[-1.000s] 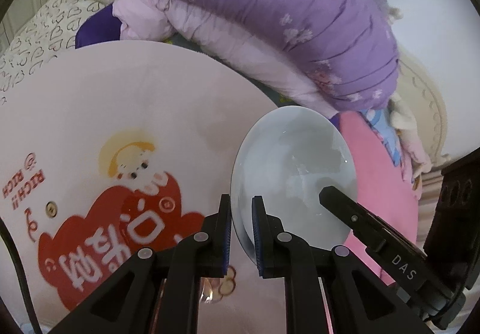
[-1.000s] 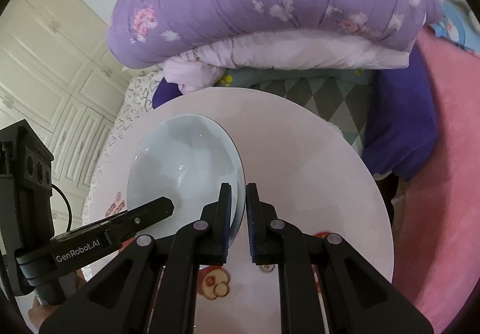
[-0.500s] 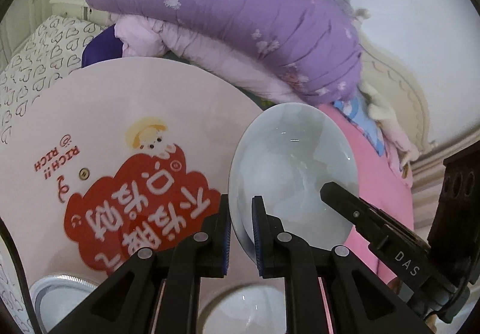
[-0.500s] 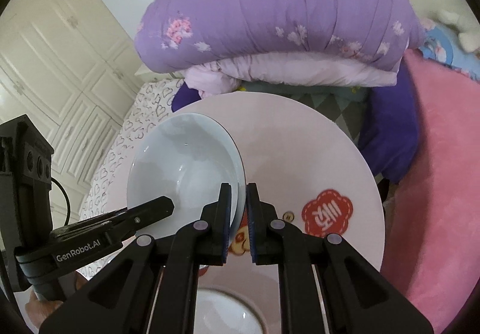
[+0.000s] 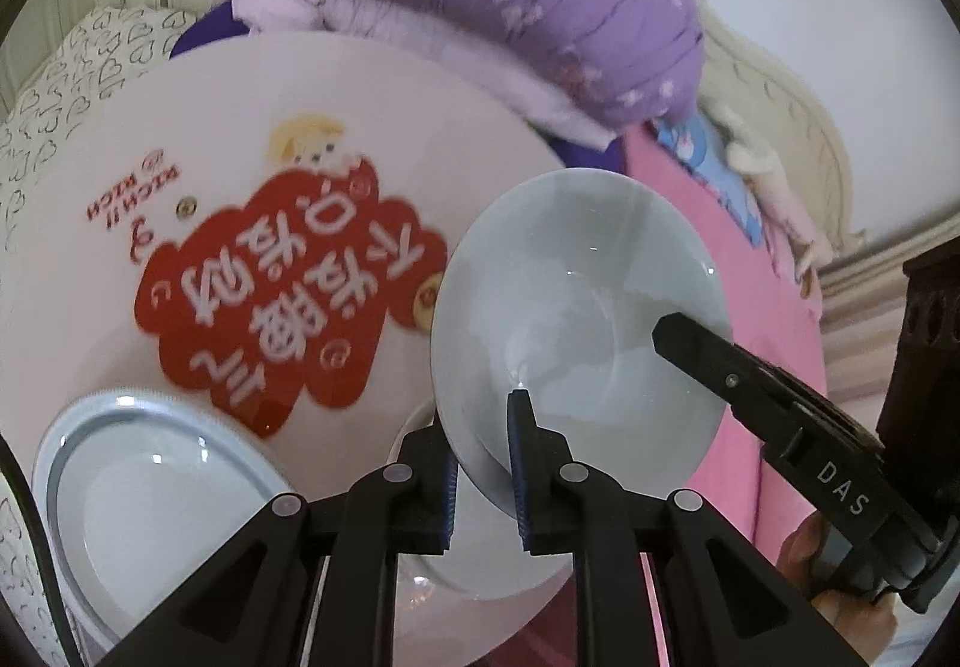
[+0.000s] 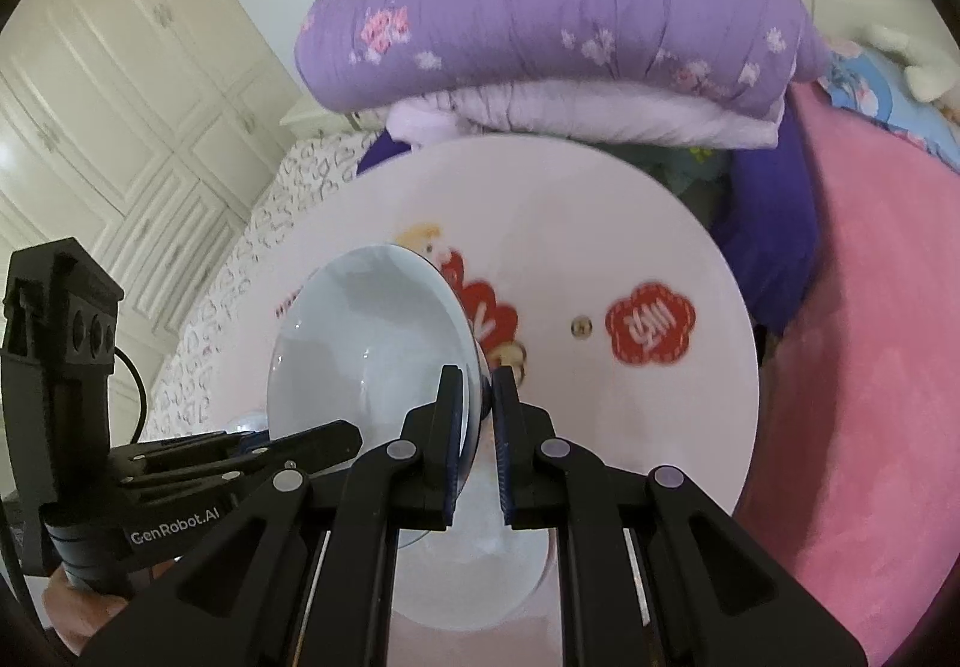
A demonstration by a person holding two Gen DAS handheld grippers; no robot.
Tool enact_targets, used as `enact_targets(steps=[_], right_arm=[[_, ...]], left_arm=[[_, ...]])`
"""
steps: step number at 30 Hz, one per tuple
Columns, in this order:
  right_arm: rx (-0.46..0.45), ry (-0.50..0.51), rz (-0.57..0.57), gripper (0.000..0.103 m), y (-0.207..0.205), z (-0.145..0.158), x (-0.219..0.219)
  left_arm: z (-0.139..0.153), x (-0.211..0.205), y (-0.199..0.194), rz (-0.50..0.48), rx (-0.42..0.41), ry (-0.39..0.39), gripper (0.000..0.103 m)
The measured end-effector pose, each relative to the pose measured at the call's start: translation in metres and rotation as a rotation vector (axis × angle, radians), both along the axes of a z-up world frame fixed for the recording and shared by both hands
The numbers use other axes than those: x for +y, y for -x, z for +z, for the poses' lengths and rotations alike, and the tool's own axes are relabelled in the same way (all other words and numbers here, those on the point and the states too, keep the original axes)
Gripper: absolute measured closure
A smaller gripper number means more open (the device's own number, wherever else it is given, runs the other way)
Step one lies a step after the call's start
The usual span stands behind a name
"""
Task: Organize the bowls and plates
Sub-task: 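Carry the gripped white bowl toward the stacked bowls with both grippers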
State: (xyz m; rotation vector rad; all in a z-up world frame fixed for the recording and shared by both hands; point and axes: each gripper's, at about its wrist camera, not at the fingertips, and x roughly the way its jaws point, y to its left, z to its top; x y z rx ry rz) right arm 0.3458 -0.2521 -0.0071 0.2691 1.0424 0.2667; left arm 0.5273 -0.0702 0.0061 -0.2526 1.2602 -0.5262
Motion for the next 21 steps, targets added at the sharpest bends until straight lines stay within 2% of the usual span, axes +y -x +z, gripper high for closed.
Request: enact_targets(steps=[8,17,21], right_arm=[[0.050,0.000,0.032,0.093,0.024,-0.020,0.002],[0.096,0.025,0.064,0.093,0.042,-0.037,0.004],[0.117,0.029,0.083,0.091,0.044,-0.044,0.005]], left_arm=[[0.010,-0.002,0.022,-0.028,-0.007,-0.046,0.091],[-0.012,-0.015,0.042,-0.087,0.034,-0.113,0.091],[-0.015,-0.020,0.047,-0.101,0.019,-0.135,0.090]])
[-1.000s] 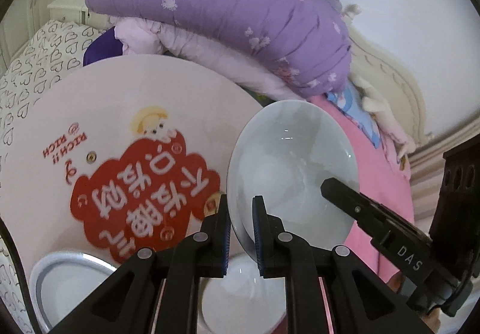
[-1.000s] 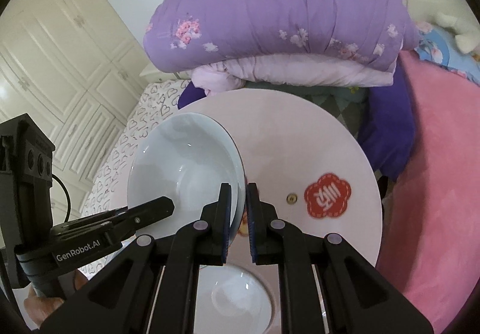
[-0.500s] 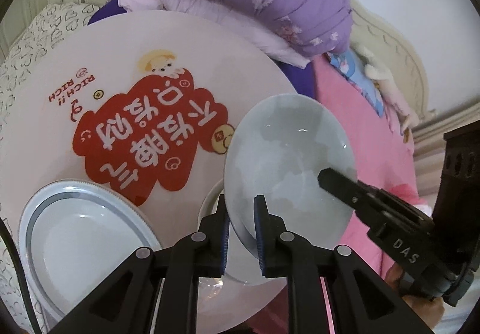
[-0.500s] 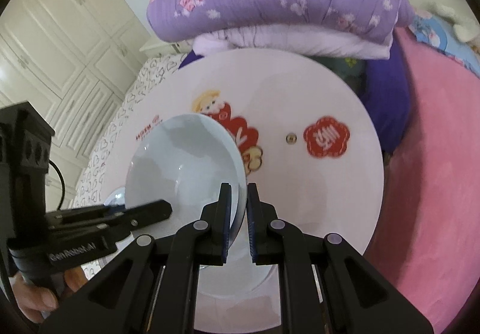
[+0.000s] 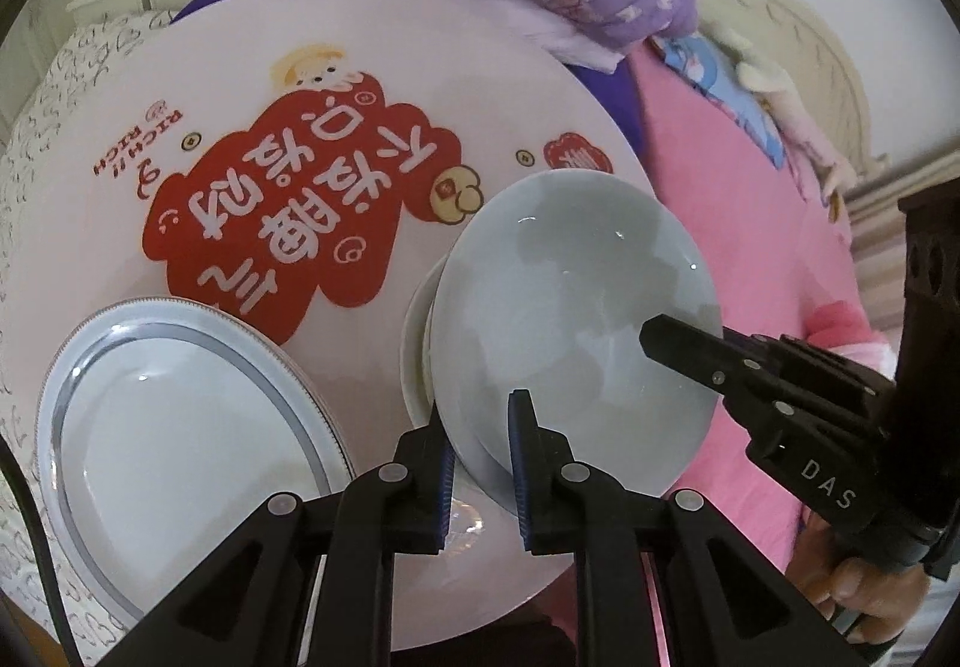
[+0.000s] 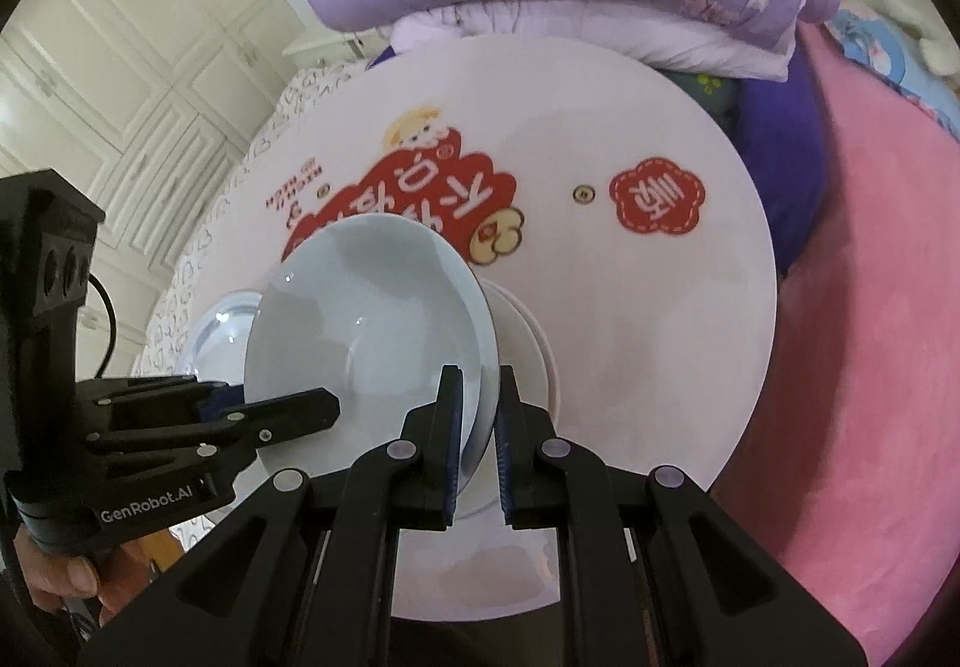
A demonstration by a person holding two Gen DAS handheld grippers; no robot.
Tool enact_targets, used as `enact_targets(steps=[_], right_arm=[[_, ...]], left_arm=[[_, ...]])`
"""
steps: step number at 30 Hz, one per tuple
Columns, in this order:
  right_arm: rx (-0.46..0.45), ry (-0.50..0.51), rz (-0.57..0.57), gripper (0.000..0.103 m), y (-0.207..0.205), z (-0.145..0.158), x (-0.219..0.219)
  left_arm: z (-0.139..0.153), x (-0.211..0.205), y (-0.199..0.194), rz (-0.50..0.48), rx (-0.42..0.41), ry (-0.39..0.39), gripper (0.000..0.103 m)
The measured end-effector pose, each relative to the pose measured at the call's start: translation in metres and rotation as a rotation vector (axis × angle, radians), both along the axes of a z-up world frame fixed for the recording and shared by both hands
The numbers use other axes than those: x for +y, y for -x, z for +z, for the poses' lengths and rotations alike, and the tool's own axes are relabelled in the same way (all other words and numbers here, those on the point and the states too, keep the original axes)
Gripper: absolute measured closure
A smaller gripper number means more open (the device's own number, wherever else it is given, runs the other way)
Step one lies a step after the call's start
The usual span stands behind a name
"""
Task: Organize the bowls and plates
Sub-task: 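Carry the gripped white bowl toward the stacked bowls with both grippers, then lower the bowl onto the bowl stack and open both grippers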
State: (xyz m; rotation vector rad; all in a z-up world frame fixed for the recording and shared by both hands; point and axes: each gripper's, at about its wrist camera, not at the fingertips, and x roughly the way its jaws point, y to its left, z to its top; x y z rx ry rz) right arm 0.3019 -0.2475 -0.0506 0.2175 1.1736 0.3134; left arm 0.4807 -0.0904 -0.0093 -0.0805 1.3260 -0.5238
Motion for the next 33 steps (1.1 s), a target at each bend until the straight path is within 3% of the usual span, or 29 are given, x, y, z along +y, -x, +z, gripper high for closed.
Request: enact_targets(steps=[9,22,33], right_arm=[[0.014,-0.024,0.003,0.090,0.003,-0.003,-0.003],[0.019,-0.033,0.014,0.090,0.005,-0.007,0.002],[0.056,-0.022,0.007,0.089,-0.001,-0.024,-0.003]], left_arm=[[0.002,-0.009,0.011,-0.043,-0.038,-0.055,0.089],[0.004,-0.010,0.020,-0.051,-0.031,-0.104,0.087],[0.009,-0.026,0.015,-0.110,-0.063,-0.174,0.080]])
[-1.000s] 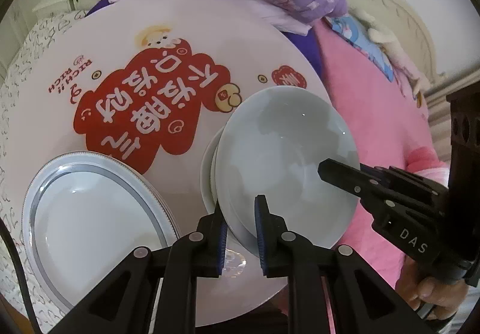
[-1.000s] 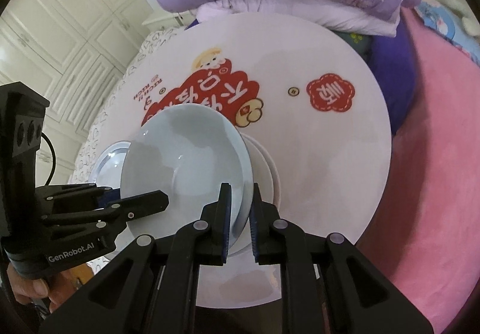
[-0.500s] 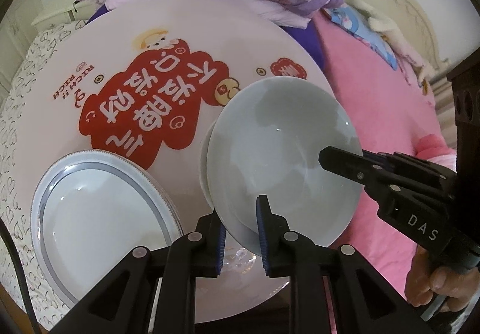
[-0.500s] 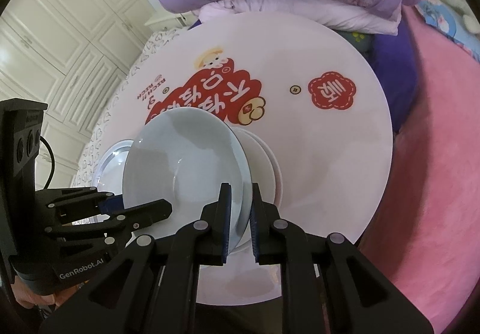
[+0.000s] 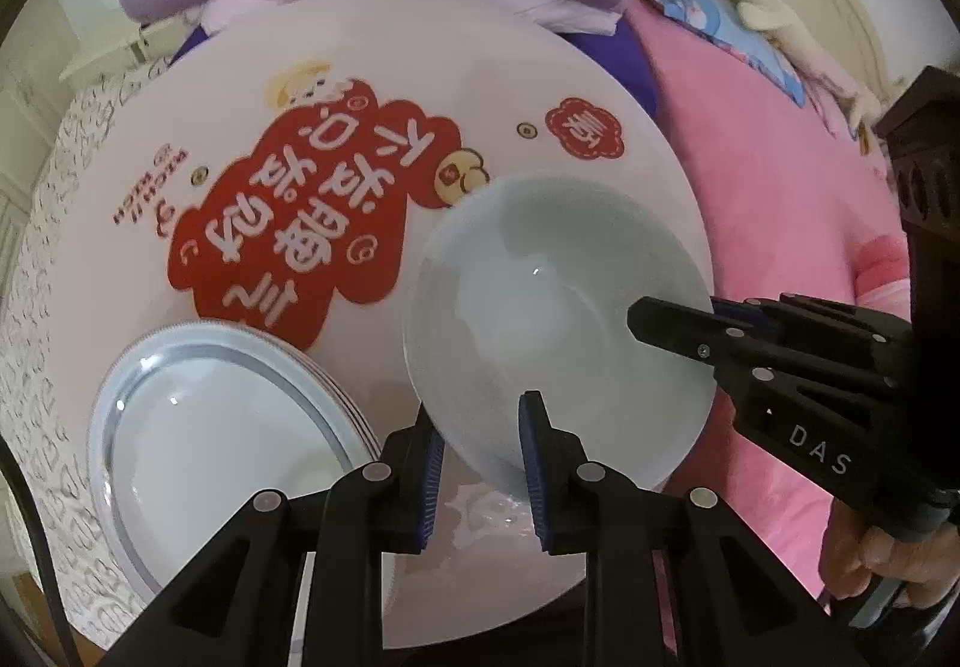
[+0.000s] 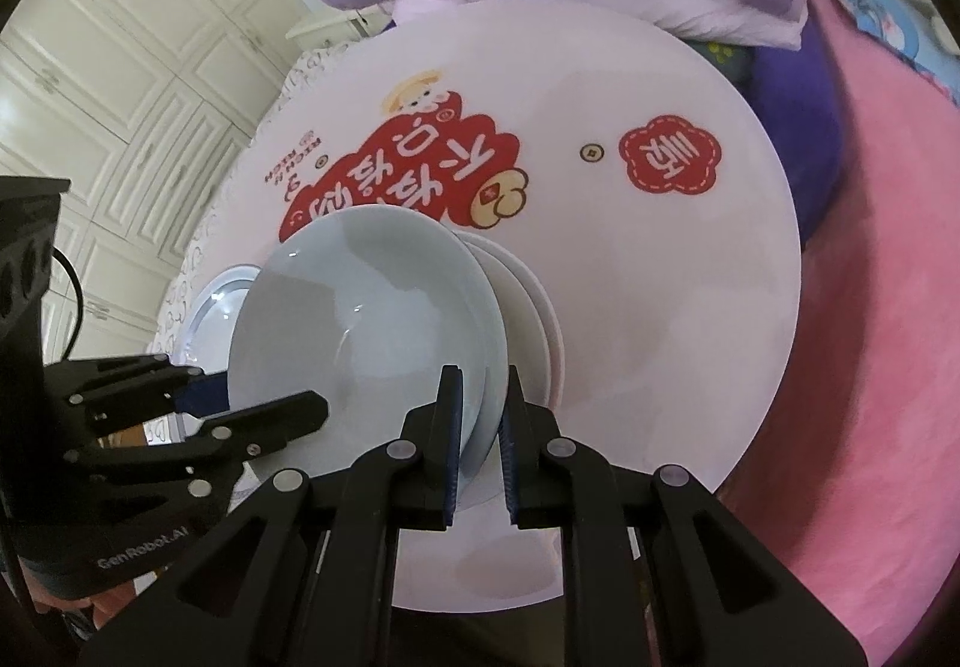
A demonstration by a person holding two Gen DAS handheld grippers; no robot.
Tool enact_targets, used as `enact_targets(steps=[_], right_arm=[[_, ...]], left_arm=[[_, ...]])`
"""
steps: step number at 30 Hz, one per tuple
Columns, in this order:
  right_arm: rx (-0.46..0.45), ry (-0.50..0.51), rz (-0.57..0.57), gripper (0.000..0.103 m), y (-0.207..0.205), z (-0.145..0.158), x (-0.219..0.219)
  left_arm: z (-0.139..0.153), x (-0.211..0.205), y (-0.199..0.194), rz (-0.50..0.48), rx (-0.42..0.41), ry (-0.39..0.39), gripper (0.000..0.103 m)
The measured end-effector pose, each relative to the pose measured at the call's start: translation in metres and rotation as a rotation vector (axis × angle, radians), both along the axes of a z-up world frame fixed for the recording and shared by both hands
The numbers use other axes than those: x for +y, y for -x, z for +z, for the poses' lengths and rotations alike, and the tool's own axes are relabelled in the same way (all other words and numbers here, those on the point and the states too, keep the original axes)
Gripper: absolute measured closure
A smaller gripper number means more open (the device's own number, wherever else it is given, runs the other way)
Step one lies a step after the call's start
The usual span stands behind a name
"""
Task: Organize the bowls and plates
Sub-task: 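Lower the bowl onto the bowl stack and open both grippers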
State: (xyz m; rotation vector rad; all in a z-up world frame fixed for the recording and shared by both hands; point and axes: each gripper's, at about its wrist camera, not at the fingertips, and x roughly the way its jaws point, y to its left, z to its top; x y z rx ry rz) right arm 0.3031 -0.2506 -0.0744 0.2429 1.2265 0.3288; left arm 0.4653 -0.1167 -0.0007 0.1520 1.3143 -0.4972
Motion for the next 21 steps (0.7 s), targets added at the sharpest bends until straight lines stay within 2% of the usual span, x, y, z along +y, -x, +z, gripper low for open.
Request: enact_targets(steps=[9,11,13,14,16,19,20,21], right_arm=[[-0.009,0.013,-0.001,0.089,-0.003,0.003,-0.001],[-0.010,0.009,-0.007,0.088,-0.003,0.004,-0.003],[-0.014,0.003,-0.013,0.086,-0.002,0.005,-0.005],[-0.017,-0.003,-0.014,0.084,-0.002,0.006,-0.005],[-0.031,-0.006,-0.016,0.079,-0.002,0.008,-0.006],[-0.059,-0.017,-0.036,0.056,-0.002,0.013,-0.009],[-0.071,-0.020,-0.042,0.043,-0.002,0.016,-0.010],[-0.083,-0.014,-0.054,0.036,-0.002,0.018,-0.012]], left_arm=[[-0.013,0.002,-0.010,0.007,0.016,0.023,0.072],[-0.014,0.005,-0.012,0.013,0.023,0.037,0.065],[-0.015,0.008,-0.014,0.023,0.025,0.047,0.054],[-0.015,0.009,-0.016,0.029,0.023,0.051,0.051],[-0.015,0.013,-0.018,0.042,0.022,0.062,0.038],[-0.014,0.019,-0.022,0.063,0.024,0.089,0.025],[-0.014,0.021,-0.023,0.069,0.023,0.098,0.023],[-0.012,0.023,-0.024,0.076,0.022,0.109,0.020]])
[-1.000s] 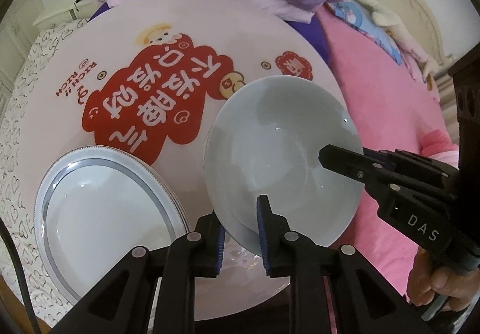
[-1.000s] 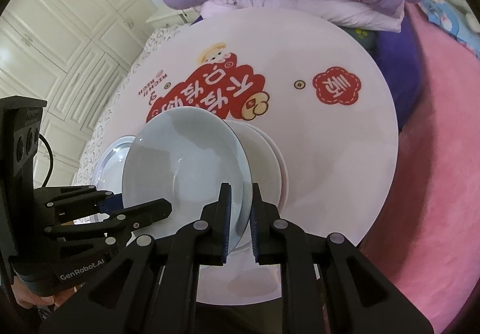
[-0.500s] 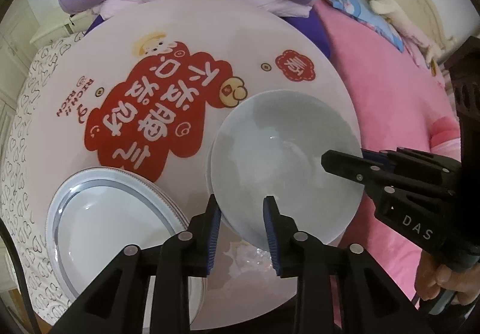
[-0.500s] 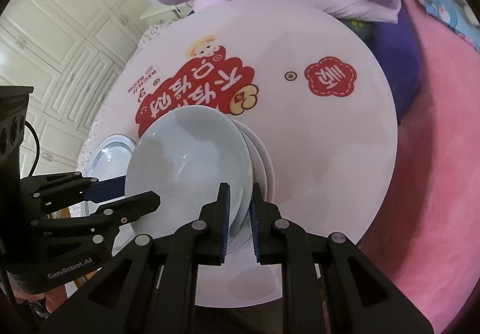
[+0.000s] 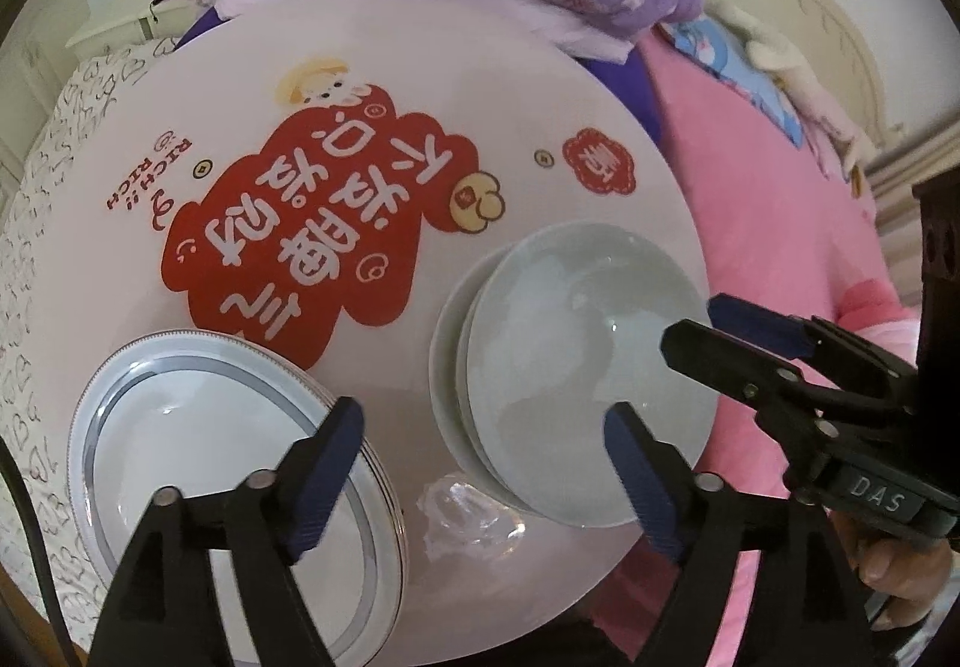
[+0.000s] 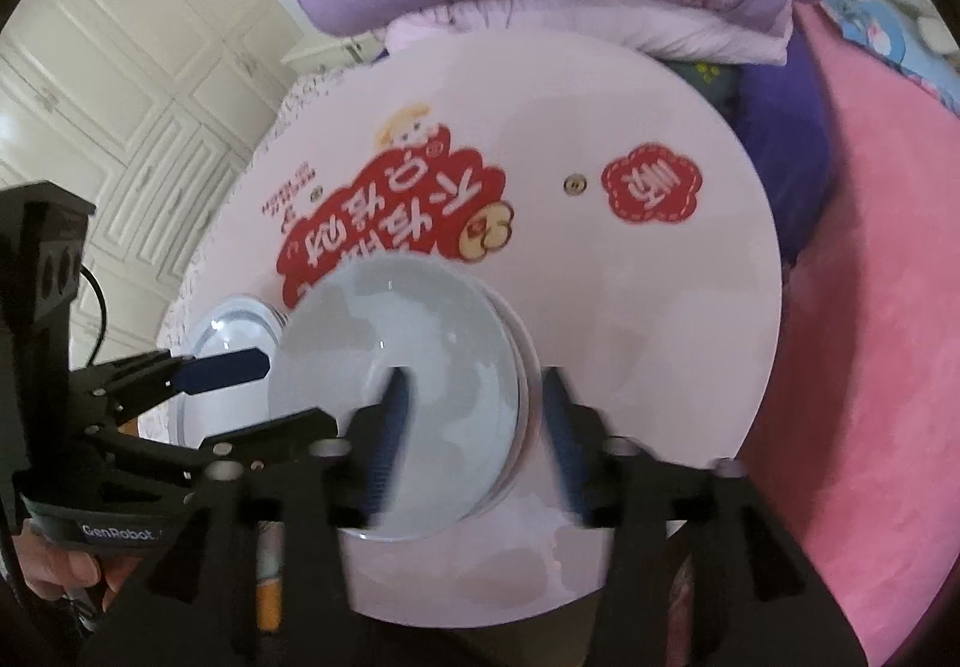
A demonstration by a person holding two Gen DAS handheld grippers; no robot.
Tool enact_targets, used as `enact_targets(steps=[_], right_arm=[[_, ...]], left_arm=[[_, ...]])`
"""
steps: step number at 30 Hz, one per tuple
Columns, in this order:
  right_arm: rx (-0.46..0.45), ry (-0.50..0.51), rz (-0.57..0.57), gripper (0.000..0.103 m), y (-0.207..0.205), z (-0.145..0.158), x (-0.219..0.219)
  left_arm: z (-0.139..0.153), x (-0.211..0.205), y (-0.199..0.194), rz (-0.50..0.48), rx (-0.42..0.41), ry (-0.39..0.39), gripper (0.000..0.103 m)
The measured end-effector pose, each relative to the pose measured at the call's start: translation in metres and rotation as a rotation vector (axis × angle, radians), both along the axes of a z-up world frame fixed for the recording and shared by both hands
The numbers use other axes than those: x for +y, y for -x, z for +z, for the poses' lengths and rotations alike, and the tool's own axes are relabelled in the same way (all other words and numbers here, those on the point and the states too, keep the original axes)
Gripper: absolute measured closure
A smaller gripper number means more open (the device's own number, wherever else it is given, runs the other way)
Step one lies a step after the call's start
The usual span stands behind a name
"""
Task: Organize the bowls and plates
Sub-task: 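Lower the bowl onto the bowl stack and open both grippers, then move both open grippers to the rim of the white bowl stack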
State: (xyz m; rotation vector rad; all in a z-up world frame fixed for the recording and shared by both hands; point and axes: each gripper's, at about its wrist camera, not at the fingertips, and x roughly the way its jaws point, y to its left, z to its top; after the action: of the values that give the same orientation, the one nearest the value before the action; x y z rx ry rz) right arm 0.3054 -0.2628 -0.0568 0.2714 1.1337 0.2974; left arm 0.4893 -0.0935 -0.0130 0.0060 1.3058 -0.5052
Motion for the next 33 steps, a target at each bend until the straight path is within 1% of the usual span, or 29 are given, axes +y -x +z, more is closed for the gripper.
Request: enact_targets(steps=[1,2,3,4,5,10,16,26,30,33], right_arm=[[-0.012,0.001,-0.015,0.031,-0.001,0.002,-0.003],[-0.019,-0.001,-0.035,0.019,-0.002,0.002,-0.008],[-0.022,-0.004,-0.051,0.007,-0.003,0.002,-0.011],[-0.025,-0.009,-0.068,0.003,-0.004,0.002,-0.015],[-0.024,-0.022,-0.076,0.000,-0.005,0.001,-0.018],[-0.017,-0.026,-0.077,0.000,-0.007,0.002,-0.020],[-0.004,-0.027,-0.099,0.000,-0.009,0.000,-0.027],[0.051,-0.023,-0.110,0.000,-0.007,-0.022,-0.038],[0.075,-0.034,-0.094,0.000,-0.007,-0.031,-0.034],[0.086,-0.040,-0.072,0.000,-0.008,-0.036,-0.028]], left_arm=[[0.001,0.002,-0.001,0.005,0.000,0.011,0.016],[0.002,0.005,-0.003,0.011,0.002,0.030,0.013],[0.003,0.007,-0.004,0.016,0.002,0.043,0.008],[0.004,0.011,-0.005,0.024,0.000,0.058,0.007],[0.005,0.012,-0.007,0.029,-0.003,0.064,0.007],[-0.002,0.019,-0.015,0.035,0.038,0.109,0.007],[-0.010,0.018,-0.020,0.026,0.061,0.144,0.007],[-0.033,0.014,-0.017,0.027,0.097,0.168,0.007],[-0.040,0.008,-0.016,0.038,0.114,0.175,0.008],[-0.046,0.003,-0.015,0.048,0.132,0.178,0.010]])
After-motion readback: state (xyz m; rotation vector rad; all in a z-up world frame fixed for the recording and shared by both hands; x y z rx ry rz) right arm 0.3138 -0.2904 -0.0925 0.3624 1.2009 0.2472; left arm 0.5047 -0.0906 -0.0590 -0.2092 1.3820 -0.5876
